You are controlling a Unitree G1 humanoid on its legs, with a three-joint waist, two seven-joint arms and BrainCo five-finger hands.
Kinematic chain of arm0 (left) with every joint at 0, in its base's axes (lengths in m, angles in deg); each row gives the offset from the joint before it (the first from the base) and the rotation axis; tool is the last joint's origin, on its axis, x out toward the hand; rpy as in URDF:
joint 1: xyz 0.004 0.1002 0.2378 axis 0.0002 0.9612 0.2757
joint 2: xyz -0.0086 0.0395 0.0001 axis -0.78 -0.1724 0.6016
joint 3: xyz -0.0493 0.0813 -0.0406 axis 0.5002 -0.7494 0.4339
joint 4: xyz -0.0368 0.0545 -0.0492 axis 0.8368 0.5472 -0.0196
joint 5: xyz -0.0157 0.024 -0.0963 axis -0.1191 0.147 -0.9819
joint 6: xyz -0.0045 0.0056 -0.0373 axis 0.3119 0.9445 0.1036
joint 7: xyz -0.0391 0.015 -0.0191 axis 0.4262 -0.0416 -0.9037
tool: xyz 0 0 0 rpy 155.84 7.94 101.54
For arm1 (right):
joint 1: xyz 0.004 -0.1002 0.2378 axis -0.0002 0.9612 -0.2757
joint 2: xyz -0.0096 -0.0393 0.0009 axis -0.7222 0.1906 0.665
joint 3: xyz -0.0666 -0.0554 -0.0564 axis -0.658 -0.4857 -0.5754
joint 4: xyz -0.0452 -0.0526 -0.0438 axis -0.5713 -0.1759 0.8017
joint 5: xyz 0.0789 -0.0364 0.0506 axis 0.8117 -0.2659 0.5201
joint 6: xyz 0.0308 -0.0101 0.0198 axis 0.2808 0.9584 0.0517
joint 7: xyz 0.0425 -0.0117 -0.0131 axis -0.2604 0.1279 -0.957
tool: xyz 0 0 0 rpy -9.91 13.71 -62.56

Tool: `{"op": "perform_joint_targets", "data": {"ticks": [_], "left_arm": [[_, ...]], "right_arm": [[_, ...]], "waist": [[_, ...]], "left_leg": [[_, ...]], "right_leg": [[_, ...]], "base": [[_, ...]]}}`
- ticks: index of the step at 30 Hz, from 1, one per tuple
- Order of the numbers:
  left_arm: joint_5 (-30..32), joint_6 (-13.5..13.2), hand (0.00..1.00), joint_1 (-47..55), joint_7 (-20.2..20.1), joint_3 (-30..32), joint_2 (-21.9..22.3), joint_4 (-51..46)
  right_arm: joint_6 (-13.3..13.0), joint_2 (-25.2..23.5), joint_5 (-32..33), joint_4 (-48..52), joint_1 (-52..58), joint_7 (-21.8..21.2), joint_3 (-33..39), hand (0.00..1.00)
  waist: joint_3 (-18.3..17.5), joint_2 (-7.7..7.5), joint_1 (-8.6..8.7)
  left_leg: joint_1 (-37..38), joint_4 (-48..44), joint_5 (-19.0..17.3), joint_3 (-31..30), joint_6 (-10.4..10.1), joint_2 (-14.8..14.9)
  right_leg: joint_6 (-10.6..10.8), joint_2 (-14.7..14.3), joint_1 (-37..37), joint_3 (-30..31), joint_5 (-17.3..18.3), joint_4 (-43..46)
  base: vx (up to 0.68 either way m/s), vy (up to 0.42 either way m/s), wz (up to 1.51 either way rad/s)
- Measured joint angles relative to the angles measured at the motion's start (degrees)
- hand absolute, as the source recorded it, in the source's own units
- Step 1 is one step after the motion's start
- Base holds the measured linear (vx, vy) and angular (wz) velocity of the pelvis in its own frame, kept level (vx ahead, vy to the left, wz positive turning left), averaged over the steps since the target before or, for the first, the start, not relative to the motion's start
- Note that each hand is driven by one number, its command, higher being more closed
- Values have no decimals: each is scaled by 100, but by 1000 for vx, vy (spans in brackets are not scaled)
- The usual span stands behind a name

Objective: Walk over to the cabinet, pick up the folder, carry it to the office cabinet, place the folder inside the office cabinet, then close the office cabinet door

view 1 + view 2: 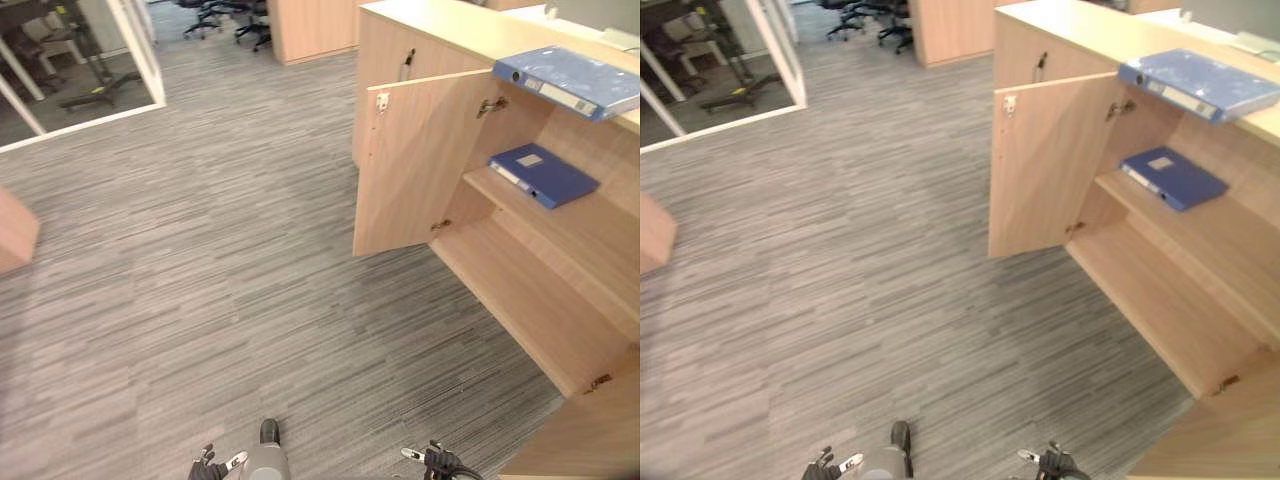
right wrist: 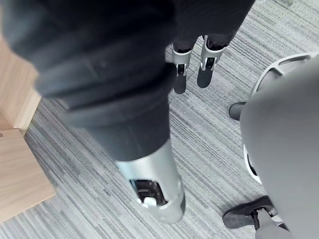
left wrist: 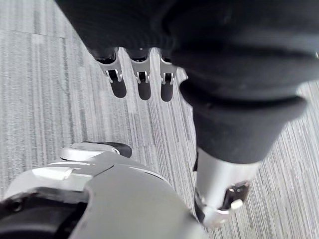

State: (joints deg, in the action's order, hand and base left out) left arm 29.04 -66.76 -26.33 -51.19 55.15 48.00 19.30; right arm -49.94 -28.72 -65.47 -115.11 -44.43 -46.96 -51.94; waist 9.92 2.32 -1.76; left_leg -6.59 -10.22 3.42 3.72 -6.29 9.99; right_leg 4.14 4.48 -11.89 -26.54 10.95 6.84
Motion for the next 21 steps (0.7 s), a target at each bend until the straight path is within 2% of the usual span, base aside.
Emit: {"op": "perform_joint_targets", "data": {"ticks": [1, 2, 4, 6, 8, 10, 11, 12, 13, 14, 16, 18, 20, 21], "left_arm": [[2, -2, 0, -42, 11, 4, -110, 38], [2, -4, 0, -46, 20, 5, -142, 40], [9, 1, 0, -95, 40, -6, -215, 60], [12, 3, 0, -95, 63, -26, -215, 77], [52, 5, 0, -60, 69, -58, -217, 94], [87, 6, 0, -10, 69, -136, -240, 95], [87, 7, 0, -14, 66, -146, -260, 95], [91, 11, 0, -19, 64, -153, -279, 117], [114, 17, 0, -21, 65, -176, -278, 174], [139, 25, 0, -40, 65, -183, -280, 198], [159, 41, 0, -57, 60, -255, -317, 211], [148, 60, 0, -74, 59, -352, -311, 224], [159, 50, 0, -104, 45, -426, -345, 255], [156, 49, 0, -125, 39, -426, -360, 293]], "right_arm": [[0, -106, 0, 2, 27, -1, 3, 0], [0, -116, 0, 0, 33, -2, 4, 0], [11, -202, -4, 2, 17, -12, 14, 0], [22, -196, -8, 1, 21, -20, 54, 0], [33, -199, -20, 72, 49, -20, 74, 0], [1, -154, -84, 302, 115, -6, 275, 0], [-5, -136, -103, 345, 143, -4, 306, 0], [-35, -61, -113, 400, 160, -2, 350, 0], [-38, 7, -112, 487, 146, -1, 402, 0], [-44, 16, -108, 520, 115, 3, 418, 0], [-49, -29, -107, 530, 53, 3, 424, 0], [-39, -99, -109, 489, -139, 5, 494, 0], [-40, -252, -111, 478, -249, 1, 503, 0], [-39, -275, -109, 475, -257, -1, 508, 0]], "waist": [[-56, -170, 5], [-100, -235, 11], [-152, -386, 2], [-171, -394, 6], [-205, -375, 57], [-252, -366, 137], [-257, -400, 146], [-258, -414, 160], [-267, -385, 204], [-277, -387, 239], [-259, -366, 261], [-141, -272, 251], [-89, -285, 243], [-77, -307, 244]], "left_leg": [[87, 45, -43, 188, 27, -239], [103, 138, -73, 283, 108, -353], [248, 445, -108, 665, 305, -779], [442, 583, -223, 893, 484, -1063], [662, 693, -342, 1000, 639, -1282], [947, 821, -502, 1025, 768, -1483], [1026, 834, -561, 1026, 803, -1542], [1197, 853, -640, 1034, 865, -1647], [1331, 860, -696, 1062, 918, -1698], [1409, 892, -707, 1088, 932, -1695], [1486, 931, -710, 1138, 934, -1621], [1579, 934, -729, 1313, 904, -1384], [1725, 937, -817, 1611, 770, -1181], [1776, 964, -844, 1680, 736, -1180]], "right_leg": [[182, 323, 70, 81, 13, 66], [234, 459, 131, 125, 14, 79], [477, 952, 278, 269, -109, 72], [627, 1262, 282, 410, -189, 91], [675, 1543, 360, 489, -169, 506], [652, 2017, 876, 467, -176, 1877], [553, 2188, 1028, 434, -198, 2313], [18, 2539, 1233, 273, -318, 3096], [-576, 2896, 1418, -177, -490, 3806], [-624, 3033, 1511, -490, -523, 4129], [-532, 3050, 1634, -1022, -453, 4328], [-181, 2624, 1817, -1417, -38, 4098], [-155, 2091, 2011, -1862, -10, 3243], [-185, 1973, 2041, -1958, -72, 2900]], "base": [[292, 310, -33], [304, 313, -41], [280, 318, -44], [239, 325, -49], [217, 302, -35], [181, 293, -11], [189, 339, 1], [171, 291, 6], [168, 252, 5], [103, 109, -2], [98, 12, -17], [91, -70, -50], [62, -119, -78], [64, -196, -90]]}}
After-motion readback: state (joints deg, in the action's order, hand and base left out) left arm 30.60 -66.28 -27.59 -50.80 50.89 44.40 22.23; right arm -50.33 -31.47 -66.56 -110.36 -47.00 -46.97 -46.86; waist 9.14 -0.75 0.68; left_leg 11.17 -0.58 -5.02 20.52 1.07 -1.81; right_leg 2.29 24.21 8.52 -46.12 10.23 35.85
